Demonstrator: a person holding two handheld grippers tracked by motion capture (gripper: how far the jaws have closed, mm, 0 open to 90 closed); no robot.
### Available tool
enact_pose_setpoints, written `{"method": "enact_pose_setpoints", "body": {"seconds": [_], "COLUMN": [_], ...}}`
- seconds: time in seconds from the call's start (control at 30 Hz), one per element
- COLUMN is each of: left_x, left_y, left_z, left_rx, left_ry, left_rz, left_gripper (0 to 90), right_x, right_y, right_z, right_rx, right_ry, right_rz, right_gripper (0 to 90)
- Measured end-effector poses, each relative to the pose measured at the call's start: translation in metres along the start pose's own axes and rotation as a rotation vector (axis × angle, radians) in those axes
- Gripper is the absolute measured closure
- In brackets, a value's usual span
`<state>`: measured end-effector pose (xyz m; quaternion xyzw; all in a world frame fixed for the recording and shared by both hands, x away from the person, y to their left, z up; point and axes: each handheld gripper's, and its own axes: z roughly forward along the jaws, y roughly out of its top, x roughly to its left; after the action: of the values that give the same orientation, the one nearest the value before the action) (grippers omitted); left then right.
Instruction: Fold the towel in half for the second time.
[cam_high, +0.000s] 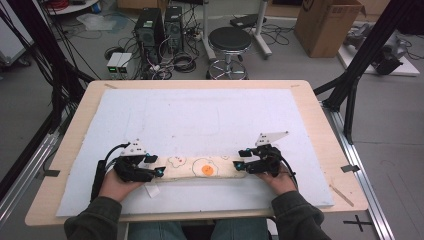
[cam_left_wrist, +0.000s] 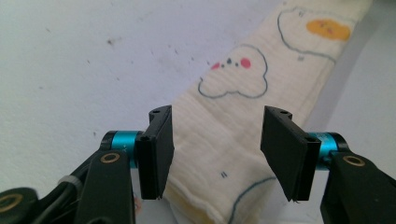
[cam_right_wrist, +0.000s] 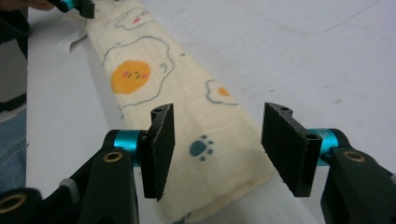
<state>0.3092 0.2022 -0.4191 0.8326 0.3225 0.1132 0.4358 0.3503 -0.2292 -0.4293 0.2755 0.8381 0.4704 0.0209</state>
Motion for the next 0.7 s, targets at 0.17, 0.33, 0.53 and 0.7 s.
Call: {"method": "enact_pose_setpoints", "body": {"seconds": [0.17,0.33,0.53,0.7], "left_x": [0.017,0.032,0.036,0.033], "left_y": [0.002,-0.003,-0.008,-0.008], "left_z": [0.000,0.002,0.007,0.015], "left_rx": [-0.019,-0.023,0.021,0.062], "left_ry": [0.047,0.080,0.053,0.025], "left_rz": [-0.085,-0.147,-0.153,-0.125], "left_gripper": [44.8,46.1,49.1,53.1], "right_x": [-0.013,-0.025,-0.028,-0.025], "right_y": [0.005,0.002,0.001,0.001], "right_z": [-0.003,0.001,0.006,0.011], "right_rx": [0.009,0.043,0.072,0.112], "right_ry": [-0.041,-0.057,-0.047,-0.046], "right_rz": [0.075,0.157,0.189,0.175], "right_gripper": [49.3,52.9,58.5,61.7]}}
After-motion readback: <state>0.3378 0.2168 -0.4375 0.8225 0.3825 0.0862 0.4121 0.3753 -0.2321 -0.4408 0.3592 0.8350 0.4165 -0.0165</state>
